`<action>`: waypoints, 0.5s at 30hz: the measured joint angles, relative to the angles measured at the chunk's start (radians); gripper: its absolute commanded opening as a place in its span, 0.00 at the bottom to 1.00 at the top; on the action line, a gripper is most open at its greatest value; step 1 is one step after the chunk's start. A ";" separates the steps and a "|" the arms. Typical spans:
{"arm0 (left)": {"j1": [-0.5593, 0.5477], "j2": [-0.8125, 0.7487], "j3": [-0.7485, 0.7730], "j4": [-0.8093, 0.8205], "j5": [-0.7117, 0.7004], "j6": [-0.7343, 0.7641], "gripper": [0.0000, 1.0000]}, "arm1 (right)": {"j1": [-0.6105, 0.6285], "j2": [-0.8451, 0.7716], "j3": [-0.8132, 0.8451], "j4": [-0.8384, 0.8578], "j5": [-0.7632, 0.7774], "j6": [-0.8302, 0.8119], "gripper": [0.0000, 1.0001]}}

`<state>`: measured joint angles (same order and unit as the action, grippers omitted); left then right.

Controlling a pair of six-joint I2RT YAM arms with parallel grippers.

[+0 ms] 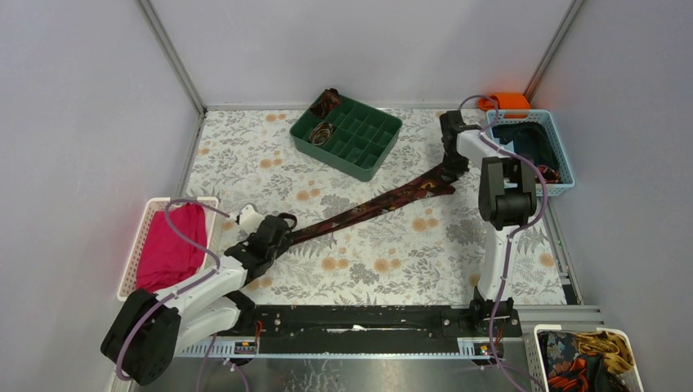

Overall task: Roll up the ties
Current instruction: Flatten out the tie at the center of the board.

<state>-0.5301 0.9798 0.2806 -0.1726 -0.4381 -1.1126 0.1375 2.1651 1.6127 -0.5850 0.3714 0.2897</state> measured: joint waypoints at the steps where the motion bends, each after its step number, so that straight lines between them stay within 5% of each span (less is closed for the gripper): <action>1: 0.000 0.005 0.000 0.001 0.002 0.002 0.01 | -0.018 -0.004 -0.006 0.000 0.000 0.002 0.22; 5: 0.000 0.013 0.002 0.007 0.005 0.005 0.01 | -0.039 -0.010 -0.013 0.001 -0.014 0.002 0.24; 11: 0.000 0.023 0.002 0.014 0.004 0.009 0.01 | -0.031 -0.056 -0.072 0.037 -0.039 0.004 0.45; 15: 0.000 0.035 0.006 0.023 0.003 0.015 0.01 | 0.025 -0.135 -0.141 0.034 -0.051 0.007 0.46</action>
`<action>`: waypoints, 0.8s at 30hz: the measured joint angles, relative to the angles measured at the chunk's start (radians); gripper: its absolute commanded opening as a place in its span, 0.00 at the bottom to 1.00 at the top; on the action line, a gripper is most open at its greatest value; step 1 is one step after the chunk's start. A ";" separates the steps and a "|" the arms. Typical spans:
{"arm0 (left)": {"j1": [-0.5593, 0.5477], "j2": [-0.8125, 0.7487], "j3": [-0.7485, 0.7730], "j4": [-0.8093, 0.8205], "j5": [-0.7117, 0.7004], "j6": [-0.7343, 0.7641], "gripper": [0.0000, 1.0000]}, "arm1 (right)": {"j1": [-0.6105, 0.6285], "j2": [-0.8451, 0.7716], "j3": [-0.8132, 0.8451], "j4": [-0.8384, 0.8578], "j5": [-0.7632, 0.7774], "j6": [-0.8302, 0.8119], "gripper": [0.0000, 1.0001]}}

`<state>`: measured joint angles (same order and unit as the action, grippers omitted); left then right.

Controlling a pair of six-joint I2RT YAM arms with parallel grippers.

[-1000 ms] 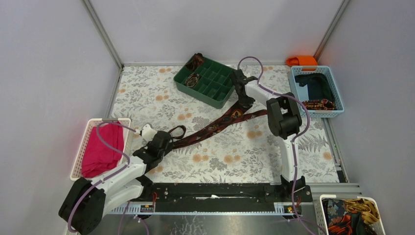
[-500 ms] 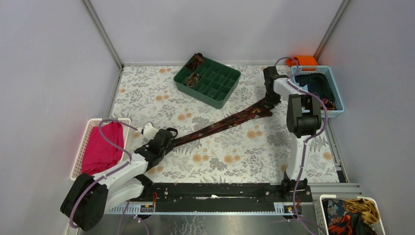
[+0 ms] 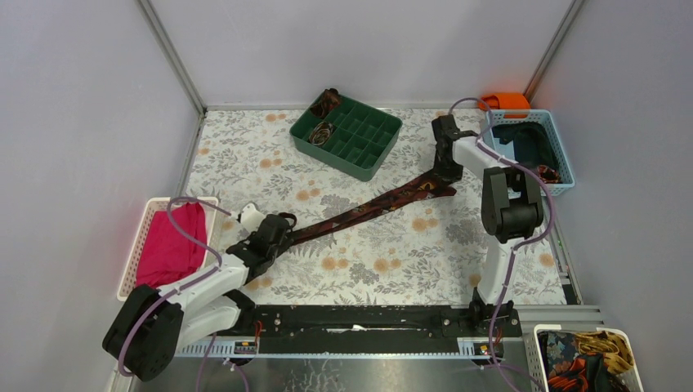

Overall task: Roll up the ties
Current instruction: Flatten out the tie at the center of the board.

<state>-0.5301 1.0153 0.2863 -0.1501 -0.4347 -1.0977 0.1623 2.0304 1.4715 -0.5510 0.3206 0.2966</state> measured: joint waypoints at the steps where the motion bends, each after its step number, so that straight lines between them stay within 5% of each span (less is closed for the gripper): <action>1: 0.000 0.002 0.002 0.000 0.000 0.002 0.01 | 0.021 -0.024 -0.015 -0.003 0.000 0.002 0.47; 10: 0.001 0.011 0.025 0.000 0.006 0.033 0.01 | 0.116 -0.248 -0.249 0.012 -0.035 0.032 0.58; 24: 0.001 -0.024 0.025 0.000 0.016 0.058 0.00 | 0.053 -0.146 -0.241 0.066 -0.032 0.063 0.57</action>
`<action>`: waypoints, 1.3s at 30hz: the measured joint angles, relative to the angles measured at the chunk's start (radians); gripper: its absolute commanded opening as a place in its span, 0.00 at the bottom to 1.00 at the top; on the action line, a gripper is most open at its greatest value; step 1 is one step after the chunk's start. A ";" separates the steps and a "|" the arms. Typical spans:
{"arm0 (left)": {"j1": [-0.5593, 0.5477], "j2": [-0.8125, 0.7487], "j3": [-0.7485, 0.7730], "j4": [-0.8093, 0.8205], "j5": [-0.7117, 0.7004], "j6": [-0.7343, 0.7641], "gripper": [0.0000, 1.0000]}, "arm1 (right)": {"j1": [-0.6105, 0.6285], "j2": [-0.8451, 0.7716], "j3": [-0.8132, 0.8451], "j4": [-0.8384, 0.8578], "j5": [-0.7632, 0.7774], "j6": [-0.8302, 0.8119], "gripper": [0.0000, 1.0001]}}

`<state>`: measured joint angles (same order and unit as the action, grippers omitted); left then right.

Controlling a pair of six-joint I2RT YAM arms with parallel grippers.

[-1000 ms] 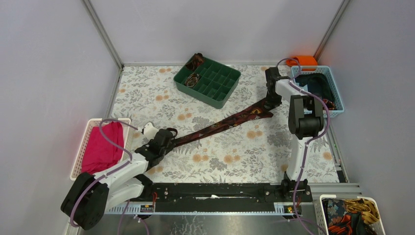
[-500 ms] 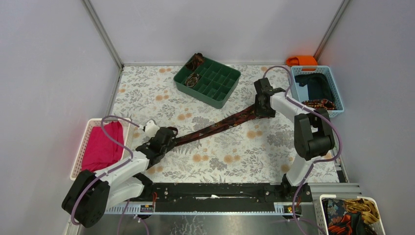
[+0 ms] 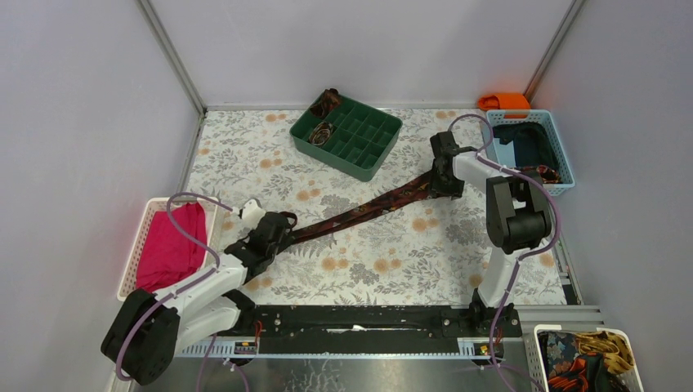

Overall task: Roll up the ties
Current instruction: Flatten out the tie at the center of the board.

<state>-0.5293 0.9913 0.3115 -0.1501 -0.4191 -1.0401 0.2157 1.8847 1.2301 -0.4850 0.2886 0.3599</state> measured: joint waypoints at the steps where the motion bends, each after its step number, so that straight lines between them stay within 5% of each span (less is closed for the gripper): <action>1: 0.000 -0.002 0.000 0.000 0.001 0.001 0.00 | -0.004 0.010 0.004 0.003 -0.002 0.001 0.57; 12: 0.000 0.010 0.000 0.006 0.008 0.006 0.00 | -0.016 0.030 0.025 0.033 -0.011 0.003 0.50; 30: 0.000 0.019 0.000 0.007 0.013 0.023 0.00 | -0.023 0.003 0.054 0.027 -0.014 0.006 0.56; 39: 0.000 0.009 0.000 0.007 0.012 0.026 0.00 | -0.047 0.083 0.093 0.062 -0.024 0.017 0.44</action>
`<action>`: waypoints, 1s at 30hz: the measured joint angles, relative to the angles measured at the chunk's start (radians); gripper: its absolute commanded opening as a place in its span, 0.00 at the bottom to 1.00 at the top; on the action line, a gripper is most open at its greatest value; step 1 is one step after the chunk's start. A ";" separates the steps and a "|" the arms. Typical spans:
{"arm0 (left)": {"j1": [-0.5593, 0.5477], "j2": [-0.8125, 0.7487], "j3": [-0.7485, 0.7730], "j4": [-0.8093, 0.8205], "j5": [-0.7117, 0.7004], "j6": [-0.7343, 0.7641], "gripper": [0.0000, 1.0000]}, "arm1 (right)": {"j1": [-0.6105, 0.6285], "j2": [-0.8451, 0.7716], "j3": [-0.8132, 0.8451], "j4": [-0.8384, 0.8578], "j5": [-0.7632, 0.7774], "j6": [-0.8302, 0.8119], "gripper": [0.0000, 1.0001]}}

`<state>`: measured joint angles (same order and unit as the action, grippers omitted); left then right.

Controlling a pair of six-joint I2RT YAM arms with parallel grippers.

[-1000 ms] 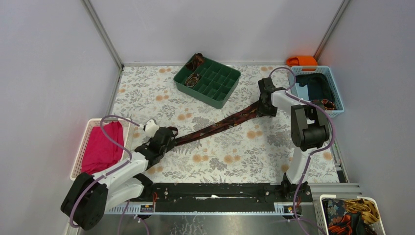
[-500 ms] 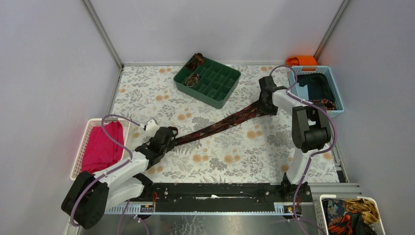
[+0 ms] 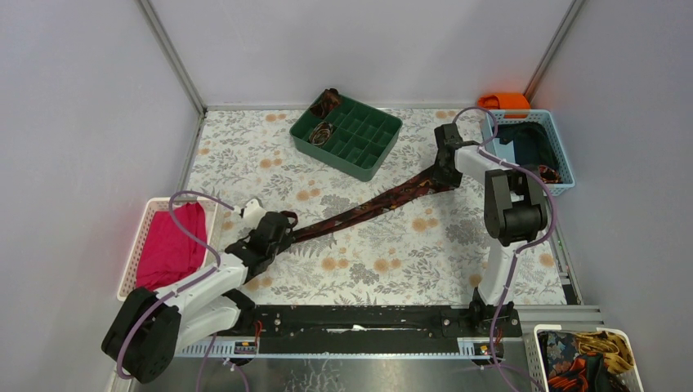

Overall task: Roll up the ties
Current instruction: Flatten out the tie at the center of the board.

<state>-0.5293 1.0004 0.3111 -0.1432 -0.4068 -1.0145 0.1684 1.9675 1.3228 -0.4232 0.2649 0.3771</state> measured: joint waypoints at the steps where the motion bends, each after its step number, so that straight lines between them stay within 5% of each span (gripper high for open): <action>1: 0.000 0.000 0.000 0.000 0.000 0.000 0.00 | -0.001 0.002 0.000 0.005 -0.002 0.002 0.38; 8: 0.000 0.000 0.000 0.000 0.000 0.001 0.00 | -0.001 0.006 0.000 0.029 -0.016 0.013 0.12; 17: 0.000 0.011 0.000 0.000 0.000 0.002 0.00 | -0.001 0.005 0.000 0.029 -0.017 0.013 0.22; 30: 0.000 0.034 0.001 0.008 0.000 0.002 0.00 | -0.005 -0.051 0.014 -0.014 -0.037 -0.003 0.09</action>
<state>-0.5293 1.0340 0.3122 -0.1352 -0.4072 -1.0130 0.1638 1.9167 1.3373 -0.4377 0.2283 0.3737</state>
